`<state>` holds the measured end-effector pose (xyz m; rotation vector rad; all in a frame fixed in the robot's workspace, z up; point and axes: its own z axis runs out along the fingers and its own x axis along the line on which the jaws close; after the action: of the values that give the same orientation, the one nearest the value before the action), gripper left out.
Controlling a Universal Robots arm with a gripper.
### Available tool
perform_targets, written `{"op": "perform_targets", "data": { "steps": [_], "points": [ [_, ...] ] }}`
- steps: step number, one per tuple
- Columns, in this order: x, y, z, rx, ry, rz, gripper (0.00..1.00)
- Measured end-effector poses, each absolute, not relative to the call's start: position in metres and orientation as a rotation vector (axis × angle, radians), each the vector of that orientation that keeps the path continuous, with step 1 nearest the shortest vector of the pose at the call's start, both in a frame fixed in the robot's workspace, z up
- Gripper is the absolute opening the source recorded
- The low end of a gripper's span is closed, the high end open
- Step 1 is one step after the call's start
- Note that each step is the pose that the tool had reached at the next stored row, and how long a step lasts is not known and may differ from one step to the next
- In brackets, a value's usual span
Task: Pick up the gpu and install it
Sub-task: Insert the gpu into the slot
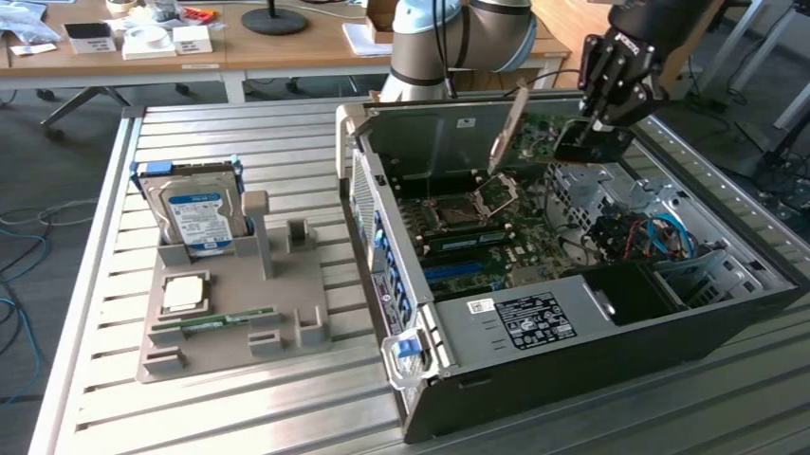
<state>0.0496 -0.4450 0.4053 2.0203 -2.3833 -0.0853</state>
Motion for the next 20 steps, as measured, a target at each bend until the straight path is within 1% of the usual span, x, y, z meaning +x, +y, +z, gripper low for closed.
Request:
{"op": "perform_targets", "data": {
  "steps": [10,16,20],
  "points": [
    [0.0496,-0.445,0.4051,2.192,-2.22,-0.083,0.27],
    [0.0496,-0.4449,0.4048,2.202,-2.211,-0.083,0.27],
    [0.0483,-0.4447,0.403,2.217,-2.21,-0.067,0.27]
  ]
}}
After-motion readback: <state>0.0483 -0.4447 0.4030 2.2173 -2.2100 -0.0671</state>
